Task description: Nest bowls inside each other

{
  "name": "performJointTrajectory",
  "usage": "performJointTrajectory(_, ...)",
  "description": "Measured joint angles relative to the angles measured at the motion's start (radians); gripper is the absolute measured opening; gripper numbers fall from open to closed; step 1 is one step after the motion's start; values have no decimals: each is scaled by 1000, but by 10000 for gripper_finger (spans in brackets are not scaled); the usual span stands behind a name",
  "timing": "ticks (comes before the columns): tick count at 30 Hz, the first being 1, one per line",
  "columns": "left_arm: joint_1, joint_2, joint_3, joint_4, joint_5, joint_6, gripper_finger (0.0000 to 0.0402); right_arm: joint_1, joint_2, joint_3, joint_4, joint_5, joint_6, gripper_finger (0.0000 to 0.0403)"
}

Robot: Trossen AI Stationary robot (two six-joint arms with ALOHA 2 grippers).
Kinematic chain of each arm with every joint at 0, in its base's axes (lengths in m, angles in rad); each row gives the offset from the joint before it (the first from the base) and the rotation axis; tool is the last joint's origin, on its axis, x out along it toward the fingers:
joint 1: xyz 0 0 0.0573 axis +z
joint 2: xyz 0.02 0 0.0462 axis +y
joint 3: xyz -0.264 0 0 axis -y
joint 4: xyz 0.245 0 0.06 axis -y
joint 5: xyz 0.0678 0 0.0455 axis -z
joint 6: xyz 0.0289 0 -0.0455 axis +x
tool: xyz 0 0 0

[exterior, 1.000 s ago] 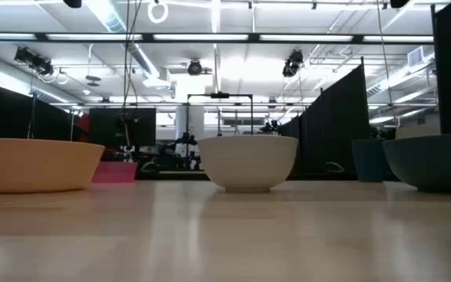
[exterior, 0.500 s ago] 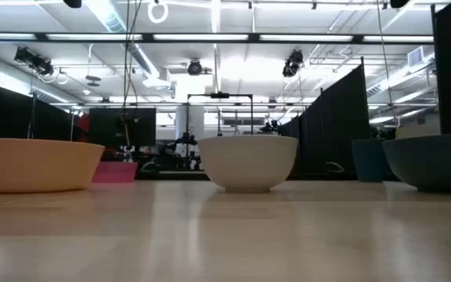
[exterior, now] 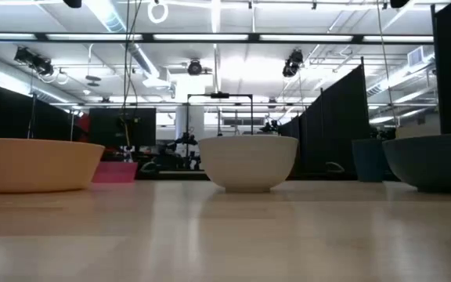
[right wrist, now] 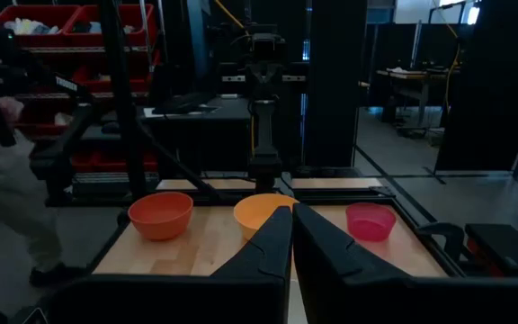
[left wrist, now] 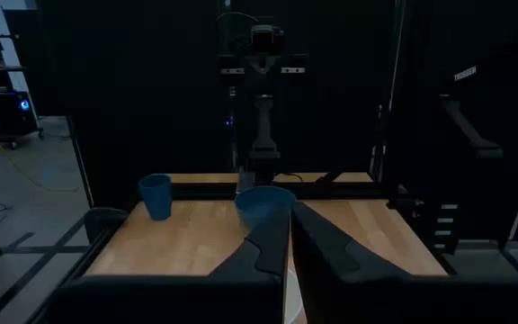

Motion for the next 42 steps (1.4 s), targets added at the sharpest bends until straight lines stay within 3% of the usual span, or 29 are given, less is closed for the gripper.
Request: performJointTrajectory(42, 0, 0, 0, 46, 0, -4, 5, 0, 0, 0, 0, 0, 0, 0)
